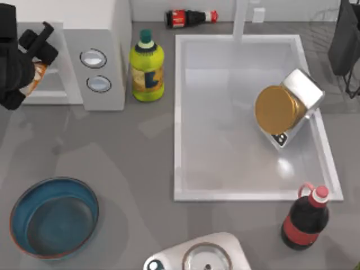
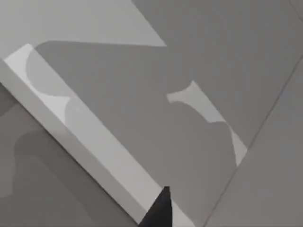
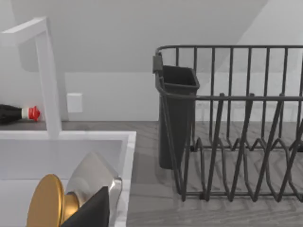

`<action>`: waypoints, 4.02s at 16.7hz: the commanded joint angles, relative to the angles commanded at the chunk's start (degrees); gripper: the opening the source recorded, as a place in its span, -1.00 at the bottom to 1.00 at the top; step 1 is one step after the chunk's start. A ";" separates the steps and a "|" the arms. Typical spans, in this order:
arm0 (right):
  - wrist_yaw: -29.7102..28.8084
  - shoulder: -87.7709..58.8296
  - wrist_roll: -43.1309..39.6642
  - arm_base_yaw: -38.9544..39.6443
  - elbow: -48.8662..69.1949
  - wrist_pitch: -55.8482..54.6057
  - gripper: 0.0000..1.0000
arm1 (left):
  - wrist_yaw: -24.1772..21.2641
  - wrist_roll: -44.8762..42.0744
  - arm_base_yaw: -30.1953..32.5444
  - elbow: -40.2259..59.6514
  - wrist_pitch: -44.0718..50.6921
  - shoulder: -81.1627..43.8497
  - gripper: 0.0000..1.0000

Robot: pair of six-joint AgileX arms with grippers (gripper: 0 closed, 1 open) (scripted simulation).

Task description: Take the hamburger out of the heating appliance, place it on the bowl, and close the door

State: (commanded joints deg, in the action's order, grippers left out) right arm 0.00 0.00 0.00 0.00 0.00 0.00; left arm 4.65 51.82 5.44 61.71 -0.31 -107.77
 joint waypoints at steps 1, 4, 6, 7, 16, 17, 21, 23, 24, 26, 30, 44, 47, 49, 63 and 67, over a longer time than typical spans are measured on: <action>0.00 0.00 0.00 0.00 0.00 0.00 1.00 | 2.07 6.23 2.01 2.03 5.94 -0.52 -1.00; 0.00 0.00 0.00 0.00 0.00 0.00 1.00 | 8.35 25.43 8.27 7.86 24.13 -2.67 -1.00; 0.00 0.00 0.00 0.00 0.00 0.00 1.00 | 12.49 38.35 12.53 11.32 36.27 -4.73 -1.00; 0.00 0.00 0.00 0.00 0.00 0.00 1.00 | 14.51 44.76 14.66 12.90 42.25 -5.95 -1.00; 0.00 0.00 0.00 0.00 0.00 0.00 1.00 | 28.79 94.10 31.28 20.57 86.99 -21.80 -1.00; 0.00 0.00 0.00 0.00 0.00 0.00 1.00 | 29.80 97.98 32.60 20.81 90.40 -23.56 -1.00; 0.00 0.00 0.00 0.00 0.00 0.00 1.00 | 32.51 108.76 36.29 21.20 99.78 -28.91 -1.00; 0.00 0.00 0.00 0.00 0.00 0.00 1.00 | 33.02 110.87 37.02 21.20 101.60 -30.06 -1.00; 0.00 0.00 0.00 0.00 0.00 0.00 1.00 | 33.03 110.90 37.03 21.20 101.63 -30.08 -1.00; 0.00 0.00 0.00 0.00 0.00 0.00 1.00 | 33.03 110.90 37.03 21.20 101.63 -30.08 -1.00; 0.00 0.00 0.00 0.00 0.00 0.00 1.00 | 33.45 111.40 36.56 22.66 100.15 -30.85 -1.00; 0.00 0.00 0.00 0.00 0.00 0.00 1.00 | 36.90 109.09 32.95 13.65 92.65 -28.19 -1.00; 0.00 0.00 0.00 0.00 0.00 0.00 1.00 | 36.94 108.57 32.72 12.07 91.77 -29.34 -1.00; 0.00 0.00 0.00 0.00 0.00 0.00 1.00 | 36.94 108.57 32.72 12.07 91.77 -29.34 -1.00; 0.00 0.00 0.00 0.00 0.00 0.00 1.00 | 36.94 108.57 32.72 12.07 91.77 -29.34 0.96; 0.00 0.00 0.00 0.00 0.00 0.00 1.00 | 36.94 108.57 32.72 12.07 91.77 -29.34 1.00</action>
State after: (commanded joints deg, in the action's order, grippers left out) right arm 0.00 0.00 0.00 0.00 0.00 0.00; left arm 41.60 160.39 38.16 73.78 91.46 -137.11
